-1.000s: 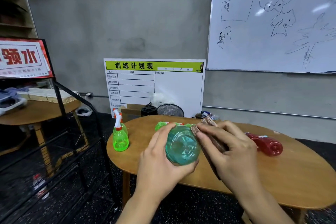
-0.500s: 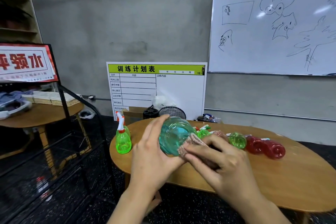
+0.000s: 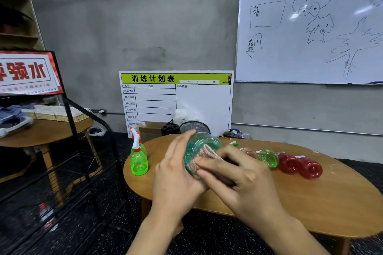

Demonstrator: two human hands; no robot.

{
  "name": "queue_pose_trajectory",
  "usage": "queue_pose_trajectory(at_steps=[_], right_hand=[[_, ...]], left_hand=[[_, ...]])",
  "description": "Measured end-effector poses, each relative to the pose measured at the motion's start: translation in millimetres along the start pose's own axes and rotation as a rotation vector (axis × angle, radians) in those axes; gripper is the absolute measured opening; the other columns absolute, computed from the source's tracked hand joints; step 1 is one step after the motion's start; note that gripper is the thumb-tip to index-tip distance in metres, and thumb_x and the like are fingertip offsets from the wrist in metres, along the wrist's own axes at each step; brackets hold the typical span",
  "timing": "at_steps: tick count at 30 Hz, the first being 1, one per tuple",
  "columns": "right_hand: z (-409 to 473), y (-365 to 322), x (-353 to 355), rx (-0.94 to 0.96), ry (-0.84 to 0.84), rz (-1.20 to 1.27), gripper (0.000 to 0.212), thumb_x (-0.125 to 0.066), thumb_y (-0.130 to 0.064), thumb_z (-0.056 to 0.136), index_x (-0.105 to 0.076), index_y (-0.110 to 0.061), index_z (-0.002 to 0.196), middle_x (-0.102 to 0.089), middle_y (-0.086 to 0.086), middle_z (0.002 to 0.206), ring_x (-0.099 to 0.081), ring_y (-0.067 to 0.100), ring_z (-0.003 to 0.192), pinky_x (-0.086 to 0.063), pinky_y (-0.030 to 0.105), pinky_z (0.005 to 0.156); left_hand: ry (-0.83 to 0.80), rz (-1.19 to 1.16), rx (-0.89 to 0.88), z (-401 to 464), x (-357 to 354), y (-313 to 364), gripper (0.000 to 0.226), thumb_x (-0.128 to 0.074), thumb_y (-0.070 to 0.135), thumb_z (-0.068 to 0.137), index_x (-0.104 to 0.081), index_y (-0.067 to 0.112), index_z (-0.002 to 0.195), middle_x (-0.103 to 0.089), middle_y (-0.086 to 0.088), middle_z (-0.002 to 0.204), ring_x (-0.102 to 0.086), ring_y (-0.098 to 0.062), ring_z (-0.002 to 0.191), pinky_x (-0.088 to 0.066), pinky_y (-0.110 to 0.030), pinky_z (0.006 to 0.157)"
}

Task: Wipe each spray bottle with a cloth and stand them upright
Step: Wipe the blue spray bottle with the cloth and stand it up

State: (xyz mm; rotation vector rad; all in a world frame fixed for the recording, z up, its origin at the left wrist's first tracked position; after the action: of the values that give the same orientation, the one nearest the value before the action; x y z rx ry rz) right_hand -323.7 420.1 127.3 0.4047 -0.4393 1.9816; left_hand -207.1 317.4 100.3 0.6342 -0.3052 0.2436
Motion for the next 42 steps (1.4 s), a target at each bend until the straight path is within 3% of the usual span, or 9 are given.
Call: queue_pose_trajectory(at_steps=[3,6,10,17,26,34,36,39,42], right_hand=[[-9.7,11.1,3.7,-0.018,-0.031,-0.039,0.022,-0.069,-0.048,0.097,-0.079,-0.037,0.114,-0.061,-0.014,0.095,-0.060,0.004,0.074,-0.055,0.030,0.059],[-6.4,25.4,16.3,-0.100,0.042,-0.069,0.023,-0.071,-0.048,0.095,-0.079,-0.037,0.113,-0.063,-0.017,0.095,-0.064,0.006,0.074,-0.056,0.033,0.059],[7.5,23.6,20.5,-0.142,0.122,-0.065,0.021,-0.072,-0.046,0.094,-0.080,-0.036,0.111,-0.064,-0.016,0.096,-0.066,0.010,0.074,-0.056,0.037,0.060],[3.2,0.8,-4.0,-0.012,-0.013,-0.021,0.021,-0.070,-0.046,0.097,-0.078,-0.037,0.114,-0.062,-0.011,0.095,-0.060,0.006,0.075,-0.055,0.032,0.062],[2.6,23.3,7.0,-0.090,0.041,-0.077,0.022,-0.069,-0.049,0.096,-0.078,-0.039,0.114,-0.062,-0.017,0.095,-0.062,0.006,0.072,-0.054,0.033,0.058],[2.6,11.5,-5.0,-0.058,0.052,-0.038,0.021,-0.074,-0.042,0.094,-0.079,-0.035,0.114,-0.063,-0.013,0.094,-0.062,0.006,0.075,-0.054,0.032,0.063],[2.0,16.9,1.6,-0.112,0.132,0.056,0.021,-0.078,-0.036,0.092,-0.081,-0.029,0.111,-0.066,-0.011,0.094,-0.066,0.007,0.081,-0.055,0.026,0.070],[-0.1,44.9,8.7,-0.336,0.259,0.302,0.018,-0.081,-0.027,0.089,-0.082,-0.024,0.107,-0.072,-0.010,0.095,-0.071,0.008,0.090,-0.052,0.016,0.081],[-7.9,70.5,-16.2,-0.516,0.199,0.507,0.019,-0.081,-0.023,0.085,-0.082,-0.027,0.103,-0.076,-0.010,0.097,-0.072,0.008,0.096,-0.054,0.018,0.087]], left_hand=[[0.002,0.000,0.015,1.6,5.6,-8.0,0.082,-0.076,0.056,0.065,-0.056,0.037,0.142,-0.063,0.021,0.135,-0.065,-0.002,0.117,-0.056,-0.029,0.097],[-0.005,0.023,-0.001,0.8,4.7,-7.3,0.089,-0.083,0.063,0.063,-0.055,0.035,0.143,-0.062,0.020,0.135,-0.059,0.004,0.121,-0.052,-0.023,0.098],[-0.017,0.011,0.001,-1.5,-2.2,-2.8,0.089,-0.082,0.063,0.063,-0.056,0.033,0.142,-0.062,0.019,0.135,-0.061,0.001,0.122,-0.057,-0.031,0.097],[-0.009,-0.033,0.010,1.7,4.4,-4.6,0.078,-0.068,0.052,0.066,-0.058,0.034,0.141,-0.064,0.018,0.135,-0.064,-0.003,0.116,-0.053,-0.028,0.094],[-0.015,0.006,0.014,-1.1,8.2,-14.1,0.088,-0.083,0.061,0.064,-0.056,0.032,0.142,-0.062,0.020,0.133,-0.057,0.005,0.122,-0.048,-0.014,0.096],[-0.033,-0.016,0.020,-4.5,3.3,-17.2,0.089,-0.081,0.059,0.063,-0.054,0.036,0.144,-0.060,0.022,0.137,-0.056,0.006,0.124,-0.051,-0.021,0.099],[-0.036,-0.014,0.010,-4.9,3.2,-19.3,0.089,-0.084,0.058,0.065,-0.053,0.035,0.145,-0.059,0.021,0.138,-0.055,0.007,0.126,-0.050,-0.021,0.100],[-0.033,-0.023,0.002,-6.9,2.0,-25.1,0.089,-0.091,0.052,0.068,-0.051,0.036,0.146,-0.055,0.019,0.145,-0.052,0.005,0.133,-0.050,-0.024,0.106],[-0.039,-0.027,0.006,-11.1,-1.8,-33.8,0.090,-0.090,0.048,0.069,-0.047,0.044,0.148,-0.045,0.014,0.155,-0.040,0.016,0.136,-0.048,-0.031,0.109]])
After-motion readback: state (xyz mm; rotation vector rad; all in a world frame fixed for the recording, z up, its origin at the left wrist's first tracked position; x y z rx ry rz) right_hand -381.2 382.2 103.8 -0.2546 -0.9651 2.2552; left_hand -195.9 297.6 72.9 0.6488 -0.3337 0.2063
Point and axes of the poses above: each hand's wrist, its own z-axis towards the middle knuckle, its own x-axis out of the back of the hand, y = z × x, the point moved 9 cm from there along z, towards the middle knuckle
